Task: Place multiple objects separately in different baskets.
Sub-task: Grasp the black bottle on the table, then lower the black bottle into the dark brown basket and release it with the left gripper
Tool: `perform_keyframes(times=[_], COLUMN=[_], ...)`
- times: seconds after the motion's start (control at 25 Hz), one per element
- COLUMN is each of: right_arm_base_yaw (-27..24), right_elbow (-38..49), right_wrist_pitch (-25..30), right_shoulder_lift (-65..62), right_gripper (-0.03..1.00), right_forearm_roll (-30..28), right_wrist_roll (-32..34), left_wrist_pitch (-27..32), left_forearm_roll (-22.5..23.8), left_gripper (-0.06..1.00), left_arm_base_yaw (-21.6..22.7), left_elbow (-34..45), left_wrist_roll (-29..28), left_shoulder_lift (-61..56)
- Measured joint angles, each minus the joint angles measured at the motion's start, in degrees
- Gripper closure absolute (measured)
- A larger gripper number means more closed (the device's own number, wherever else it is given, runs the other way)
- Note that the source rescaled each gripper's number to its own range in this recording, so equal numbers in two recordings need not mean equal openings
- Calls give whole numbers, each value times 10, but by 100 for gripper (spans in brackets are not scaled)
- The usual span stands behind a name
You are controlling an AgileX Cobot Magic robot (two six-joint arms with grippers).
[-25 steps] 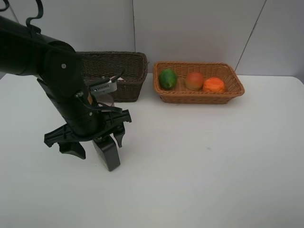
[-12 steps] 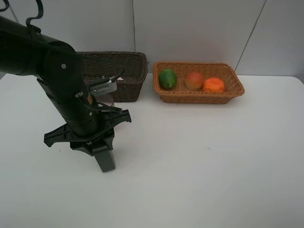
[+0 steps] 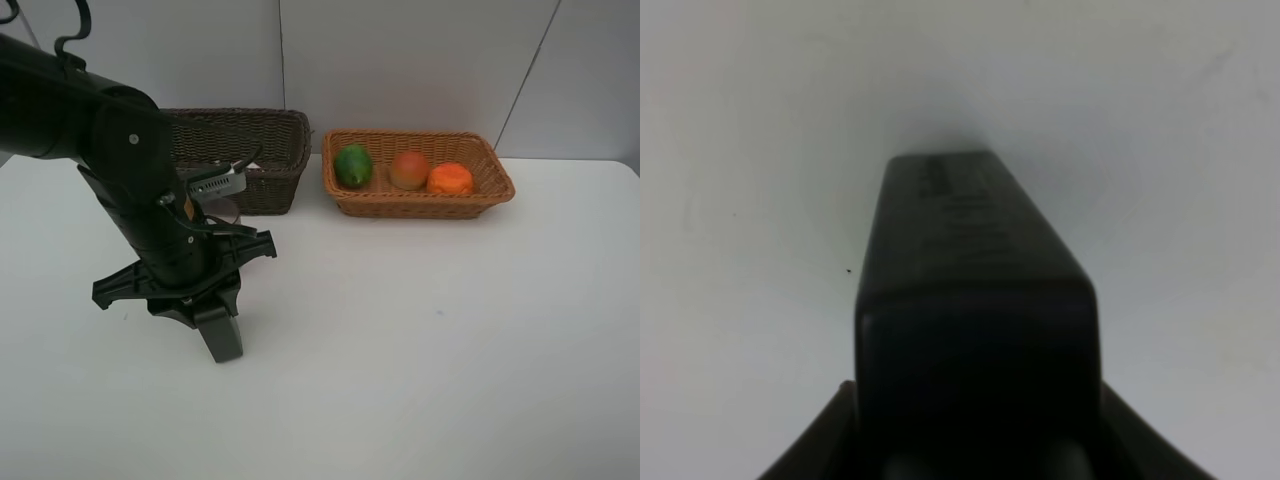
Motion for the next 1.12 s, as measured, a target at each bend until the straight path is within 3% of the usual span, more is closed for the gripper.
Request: perform_keyframes(times=[0.44,0.72,0.92,1.12], right_arm_base_yaw=[0,0,0,0], right_elbow=[0,0,0,0], right_wrist_pitch=[0,0,0,0], right_shoulder_lift=[0,0,0,0], right_gripper=[-2,-2,-2,-2], right_forearm_roll=[0,0,0,0], right_wrist_roll=[0,0,0,0], left_wrist_pitch=[118,228,275,280], left_forearm_roll=[11,15,77,154], left_gripper=[48,48,48,48], left_arm_base_yaw=[0,19,66,122], left_elbow=[-95,-220,-310,-350], left_wrist_roll=[32,129,188,211], left_shoulder_lift=[-79,-88,-88,-88])
